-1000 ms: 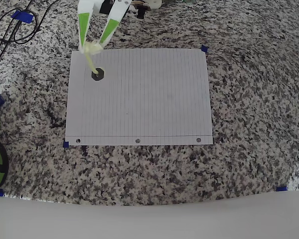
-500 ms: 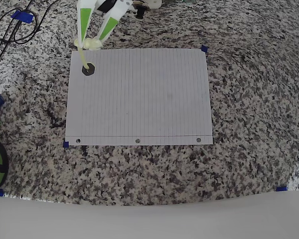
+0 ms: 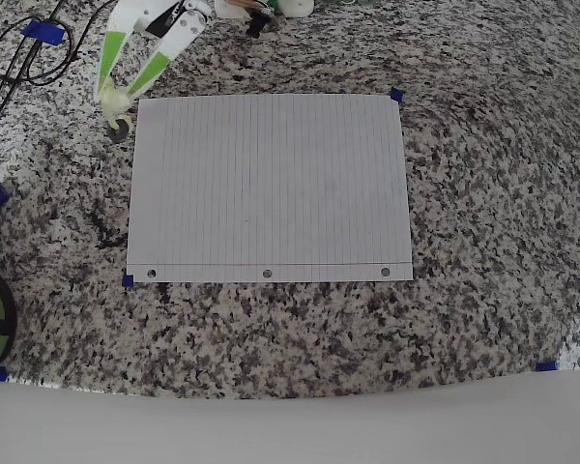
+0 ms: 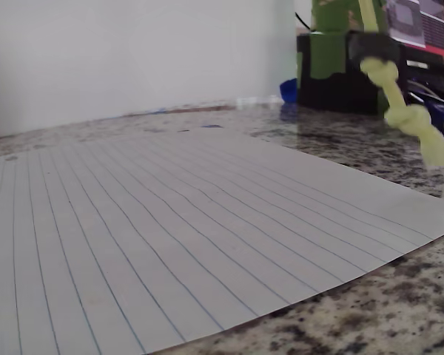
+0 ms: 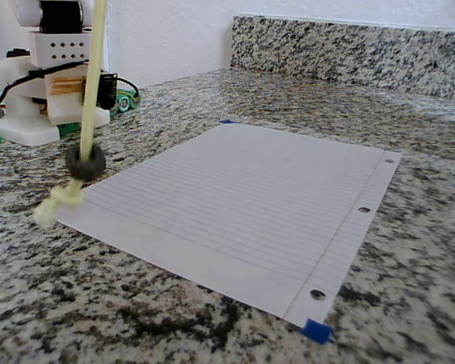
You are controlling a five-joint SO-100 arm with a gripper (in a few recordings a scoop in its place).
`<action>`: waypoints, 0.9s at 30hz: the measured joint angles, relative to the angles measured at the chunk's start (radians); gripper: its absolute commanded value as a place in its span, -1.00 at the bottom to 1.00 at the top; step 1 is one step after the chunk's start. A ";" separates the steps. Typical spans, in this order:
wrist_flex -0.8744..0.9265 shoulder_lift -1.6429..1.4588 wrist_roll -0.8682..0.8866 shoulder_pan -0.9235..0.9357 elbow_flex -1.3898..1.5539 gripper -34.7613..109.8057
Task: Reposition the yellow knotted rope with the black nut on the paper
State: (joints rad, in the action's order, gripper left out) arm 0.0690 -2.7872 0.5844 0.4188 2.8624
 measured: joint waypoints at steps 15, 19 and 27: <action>0.209 -0.393 0.130 -0.371 0.253 -0.52; 0.241 -0.397 0.149 -0.453 0.275 -0.52; 0.336 -0.408 0.153 -0.604 0.288 -0.52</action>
State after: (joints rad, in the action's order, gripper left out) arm 0.4050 -3.1953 0.7378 -0.1856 3.1508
